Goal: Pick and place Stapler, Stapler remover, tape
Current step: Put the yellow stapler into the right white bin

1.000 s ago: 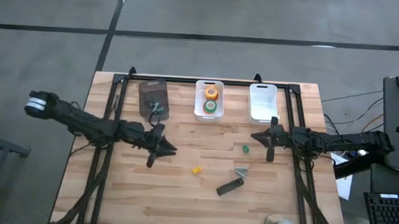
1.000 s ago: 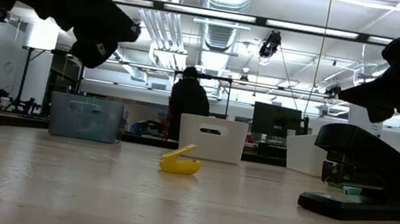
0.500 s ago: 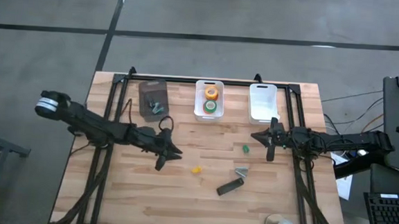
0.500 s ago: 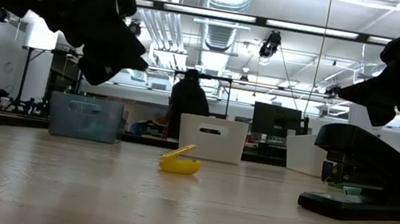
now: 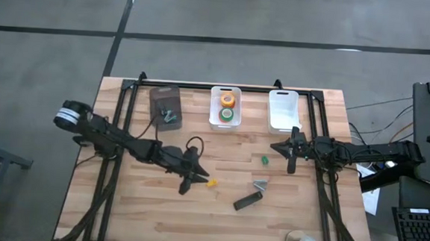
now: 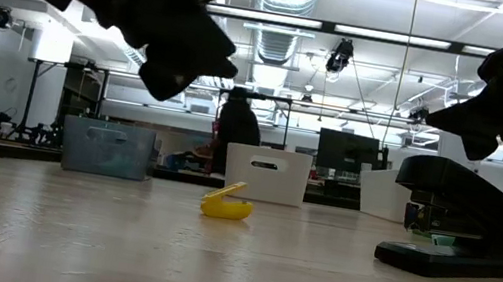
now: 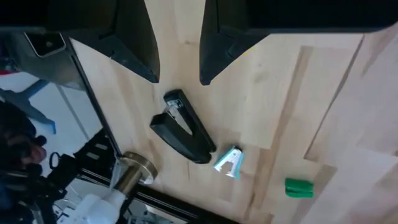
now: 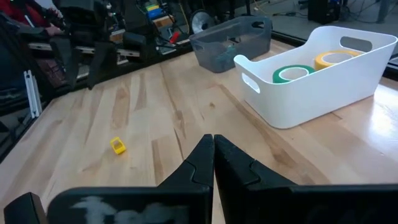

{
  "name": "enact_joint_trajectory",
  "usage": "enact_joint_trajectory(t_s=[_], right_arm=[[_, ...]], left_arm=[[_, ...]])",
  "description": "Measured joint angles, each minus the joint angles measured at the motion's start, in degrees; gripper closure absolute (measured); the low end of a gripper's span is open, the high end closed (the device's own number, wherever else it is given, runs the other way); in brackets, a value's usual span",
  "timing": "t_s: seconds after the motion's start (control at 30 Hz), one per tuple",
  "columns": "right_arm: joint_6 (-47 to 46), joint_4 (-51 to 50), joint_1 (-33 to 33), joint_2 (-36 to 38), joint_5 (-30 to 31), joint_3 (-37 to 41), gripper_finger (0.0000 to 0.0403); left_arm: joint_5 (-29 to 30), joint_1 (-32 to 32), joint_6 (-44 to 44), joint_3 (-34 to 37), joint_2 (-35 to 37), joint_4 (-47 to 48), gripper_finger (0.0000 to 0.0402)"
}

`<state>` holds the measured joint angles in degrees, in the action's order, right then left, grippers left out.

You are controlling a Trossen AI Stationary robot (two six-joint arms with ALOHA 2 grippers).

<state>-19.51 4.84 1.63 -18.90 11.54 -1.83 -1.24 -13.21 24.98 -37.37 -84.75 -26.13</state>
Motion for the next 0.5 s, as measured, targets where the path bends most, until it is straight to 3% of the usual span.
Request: enact_joint_trajectory(t_s=[0.23,0.5], right_arm=[[0.0,-0.4,0.0,0.0,0.0,0.0,0.0394],[0.5,-0.6,0.0,0.0,-2.2,0.0,0.0394]], left_arm=[[0.6,0.0,0.4,-2.0,-3.2,1.1,0.0286],[6.7,-1.8,2.0,-2.3,-6.6,2.7,0.0284]])
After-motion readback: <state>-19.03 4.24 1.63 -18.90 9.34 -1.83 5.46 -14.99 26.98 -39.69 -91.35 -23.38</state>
